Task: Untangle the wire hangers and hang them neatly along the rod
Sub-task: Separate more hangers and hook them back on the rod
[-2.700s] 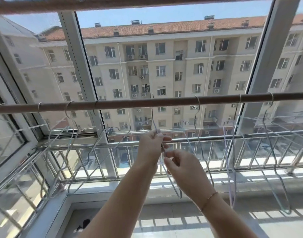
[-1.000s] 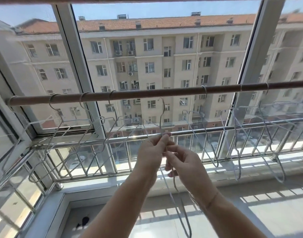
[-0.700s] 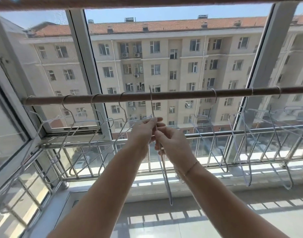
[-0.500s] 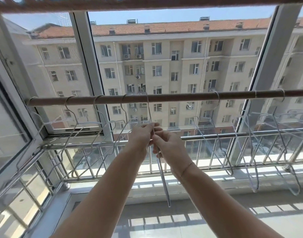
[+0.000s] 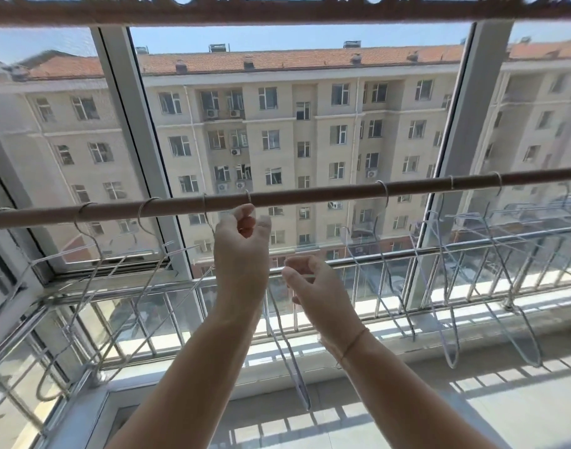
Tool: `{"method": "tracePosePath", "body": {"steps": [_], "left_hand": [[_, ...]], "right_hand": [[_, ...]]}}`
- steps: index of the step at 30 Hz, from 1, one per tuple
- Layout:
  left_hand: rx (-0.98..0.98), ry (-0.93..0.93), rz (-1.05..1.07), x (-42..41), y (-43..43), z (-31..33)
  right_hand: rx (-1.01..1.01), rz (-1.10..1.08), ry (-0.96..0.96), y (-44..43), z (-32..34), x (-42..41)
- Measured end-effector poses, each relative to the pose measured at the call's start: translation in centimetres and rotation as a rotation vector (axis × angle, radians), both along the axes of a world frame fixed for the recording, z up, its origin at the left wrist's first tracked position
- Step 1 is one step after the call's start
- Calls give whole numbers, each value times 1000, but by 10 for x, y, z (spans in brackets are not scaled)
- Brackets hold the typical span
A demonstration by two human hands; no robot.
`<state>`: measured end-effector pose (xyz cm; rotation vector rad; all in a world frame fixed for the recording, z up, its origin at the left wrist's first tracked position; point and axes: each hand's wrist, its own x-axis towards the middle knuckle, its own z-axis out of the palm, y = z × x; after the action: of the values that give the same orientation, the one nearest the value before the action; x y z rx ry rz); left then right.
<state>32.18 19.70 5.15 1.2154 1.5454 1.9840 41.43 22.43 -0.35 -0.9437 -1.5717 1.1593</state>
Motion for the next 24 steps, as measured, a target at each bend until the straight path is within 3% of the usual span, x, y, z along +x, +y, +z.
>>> {"method": "tracePosePath", "body": {"steps": [8,14,19,24], "left_hand": [[-86,-91,-366,98,15,8],[-241,-13,-575,185,34,-7],[-400,25,-362,230,77,-27],[-481,-241,-336,243,102,-44]], "right_hand": [[294,-262,-27,3,31,99],[302,-492,-139,31,13,188],[136,-358,-222,43,-15,223],[-56,-128,-138,45,-31,233]]}}
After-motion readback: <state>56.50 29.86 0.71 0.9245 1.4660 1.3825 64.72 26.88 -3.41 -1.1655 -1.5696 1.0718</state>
